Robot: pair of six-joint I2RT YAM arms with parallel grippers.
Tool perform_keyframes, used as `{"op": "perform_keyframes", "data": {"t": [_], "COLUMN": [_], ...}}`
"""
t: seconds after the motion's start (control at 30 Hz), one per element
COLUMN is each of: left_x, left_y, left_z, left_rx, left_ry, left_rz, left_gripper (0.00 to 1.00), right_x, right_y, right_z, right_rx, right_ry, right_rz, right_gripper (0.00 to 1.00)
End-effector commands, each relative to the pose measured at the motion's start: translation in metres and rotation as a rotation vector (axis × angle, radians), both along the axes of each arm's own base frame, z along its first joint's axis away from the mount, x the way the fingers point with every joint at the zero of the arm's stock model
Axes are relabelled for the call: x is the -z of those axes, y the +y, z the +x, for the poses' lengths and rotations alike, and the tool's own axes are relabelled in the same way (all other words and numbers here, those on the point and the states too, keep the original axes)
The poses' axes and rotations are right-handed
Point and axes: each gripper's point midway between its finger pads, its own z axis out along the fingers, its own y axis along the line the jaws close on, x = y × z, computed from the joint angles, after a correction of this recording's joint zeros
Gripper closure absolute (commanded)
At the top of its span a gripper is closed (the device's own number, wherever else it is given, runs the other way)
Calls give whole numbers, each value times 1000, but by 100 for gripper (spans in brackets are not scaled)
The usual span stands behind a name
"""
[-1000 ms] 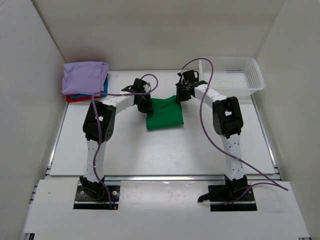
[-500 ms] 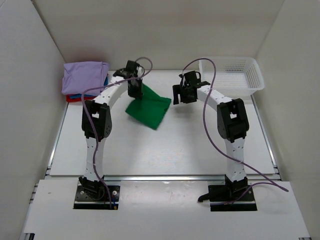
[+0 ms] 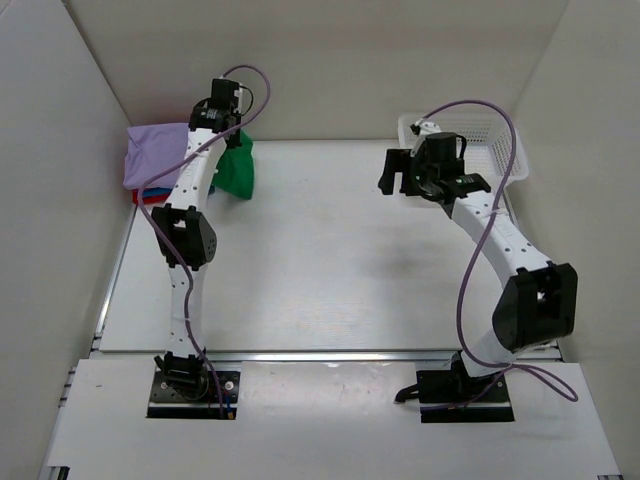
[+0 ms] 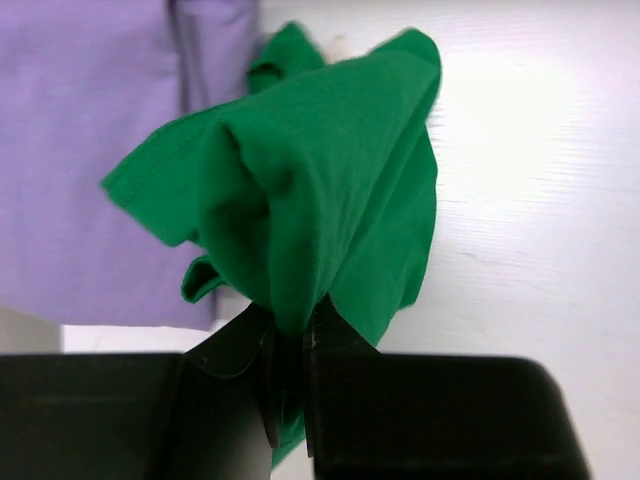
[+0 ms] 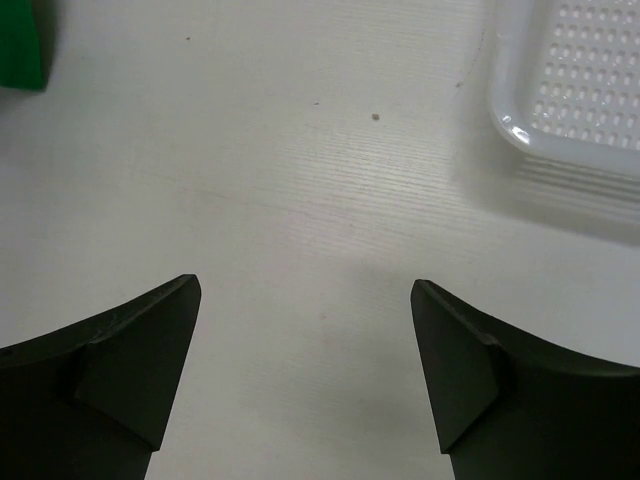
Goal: Fold and stack the t-shirts
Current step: Put the neatly folded tshirt into the corner of the board with the left arm
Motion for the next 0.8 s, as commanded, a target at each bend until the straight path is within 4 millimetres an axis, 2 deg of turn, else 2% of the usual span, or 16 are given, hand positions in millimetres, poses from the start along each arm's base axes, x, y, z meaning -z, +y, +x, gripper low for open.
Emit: {"op": "perform_keyframes", "data": {"t": [0.0, 0.1, 0.13, 0.27, 0.33, 0.43, 0.5, 0.53, 0.57, 0.6, 0.63, 0.77], "left_x": [-41, -67, -77, -120, -133, -139, -133, -130, -129, -120, -120, -101], "left_y": [46, 67, 76, 95, 104, 122, 152, 161, 162, 175, 187, 210], "left_z": [11, 16, 19, 22, 24, 23, 19, 18, 18, 18, 17, 21], "left_rx": [-73, -97, -116, -149, -166, -189, -232, -246, -245, -257, -280, -313], "left_ry": [-110, -183, -216, -339, -386, -403, -386, -380, -378, -363, -365, -345], "left_rz": [95, 84, 97, 99, 110, 93, 95, 100, 87, 81, 80, 68], "left_gripper": [100, 100, 100, 100, 100, 100, 100, 100, 100, 99, 98, 94], "right_x": [-18, -23, -21, -10, -11, -9, -7, -14, -9, -13, -14, -15], "right_y": [-5, -2, 2, 14, 12, 11, 8, 8, 7, 6, 5, 6], "right_z": [-9, -19, -23, -32, -31, -35, -35, -35, -35, -33, -34, -35], "right_rx": [10, -4, -15, -49, -45, -49, -49, -55, -55, -52, -50, -48], "right_ry": [-55, -64, -54, -20, -15, -9, 9, -7, 14, 5, 2, 19], "right_rz": [70, 102, 106, 109, 108, 84, 70, 70, 56, 51, 40, 54], "right_gripper": [15, 15, 15, 15, 15, 15, 14, 12, 12, 12, 12, 12]}}
